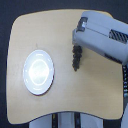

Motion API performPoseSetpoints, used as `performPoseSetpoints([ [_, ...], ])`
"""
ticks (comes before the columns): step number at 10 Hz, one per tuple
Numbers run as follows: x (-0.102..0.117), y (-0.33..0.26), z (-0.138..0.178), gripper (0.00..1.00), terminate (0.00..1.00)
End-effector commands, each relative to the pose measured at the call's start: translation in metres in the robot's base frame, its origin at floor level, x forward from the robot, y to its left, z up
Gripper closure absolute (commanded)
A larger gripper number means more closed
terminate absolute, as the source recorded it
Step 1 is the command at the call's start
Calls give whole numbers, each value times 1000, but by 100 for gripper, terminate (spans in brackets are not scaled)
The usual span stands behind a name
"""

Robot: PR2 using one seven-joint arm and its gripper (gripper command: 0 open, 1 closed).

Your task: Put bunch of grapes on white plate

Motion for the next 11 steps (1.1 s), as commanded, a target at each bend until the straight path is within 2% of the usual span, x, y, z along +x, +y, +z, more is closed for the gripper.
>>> performPoseSetpoints([
  [1,5,39,86,100,0],
  [3,4,56,117,100,0],
  [5,-1,79,134,100,0],
  [7,-14,108,138,100,0],
  [11,-40,175,122,100,0],
])
